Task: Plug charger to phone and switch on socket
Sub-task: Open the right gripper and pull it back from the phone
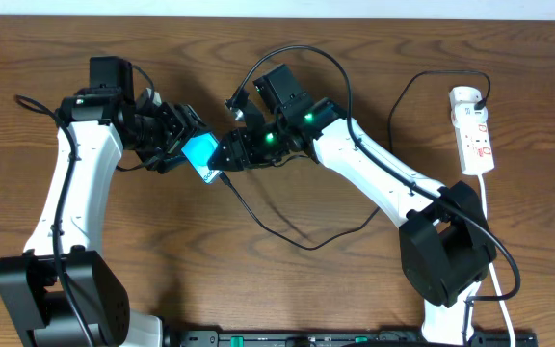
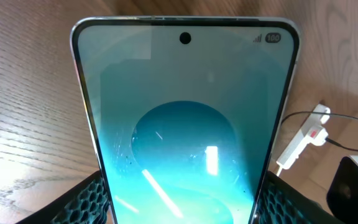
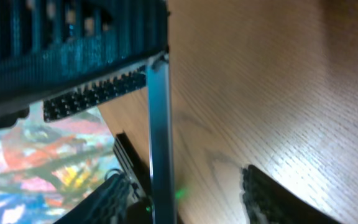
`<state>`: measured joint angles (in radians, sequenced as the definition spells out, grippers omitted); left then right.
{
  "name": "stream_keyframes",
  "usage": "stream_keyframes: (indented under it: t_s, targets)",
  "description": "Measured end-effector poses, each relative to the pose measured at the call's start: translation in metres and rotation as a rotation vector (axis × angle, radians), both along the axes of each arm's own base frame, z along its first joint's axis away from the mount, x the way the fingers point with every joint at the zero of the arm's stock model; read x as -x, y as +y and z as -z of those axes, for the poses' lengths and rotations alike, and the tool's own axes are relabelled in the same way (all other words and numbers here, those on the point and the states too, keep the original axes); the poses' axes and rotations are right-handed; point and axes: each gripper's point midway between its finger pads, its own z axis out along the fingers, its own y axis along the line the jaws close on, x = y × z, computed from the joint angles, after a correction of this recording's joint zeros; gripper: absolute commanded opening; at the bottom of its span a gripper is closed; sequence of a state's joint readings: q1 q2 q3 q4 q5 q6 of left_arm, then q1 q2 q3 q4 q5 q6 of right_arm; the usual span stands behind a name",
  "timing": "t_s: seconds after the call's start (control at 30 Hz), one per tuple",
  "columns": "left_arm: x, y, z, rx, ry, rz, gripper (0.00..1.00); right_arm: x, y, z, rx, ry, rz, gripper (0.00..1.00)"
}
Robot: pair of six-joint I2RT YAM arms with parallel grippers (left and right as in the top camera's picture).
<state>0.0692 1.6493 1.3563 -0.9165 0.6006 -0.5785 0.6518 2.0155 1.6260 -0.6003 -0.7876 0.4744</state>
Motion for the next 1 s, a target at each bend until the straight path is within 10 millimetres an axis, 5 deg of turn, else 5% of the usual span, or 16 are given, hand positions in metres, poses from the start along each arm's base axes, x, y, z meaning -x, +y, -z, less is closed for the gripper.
stream_keyframes:
  t_s: [0.23, 0.47, 1.0]
  targets:
    - [0.000, 0.008, 0.004, -0.050, 0.004, -0.012, 0.08, -0.003, -0.001, 0.003, 0.014, -0.019, 0.005, 0.88]
    - [0.003, 0.020, 0.011, -0.126, 0.027, -0.031, 0.07, -0.010, -0.011, 0.011, 0.069, -0.026, 0.042, 0.88]
    - [0.019, 0.041, 0.034, -0.258, 0.101, -0.057, 0.07, -0.039, -0.074, 0.042, 0.296, -0.006, 0.204, 0.87]
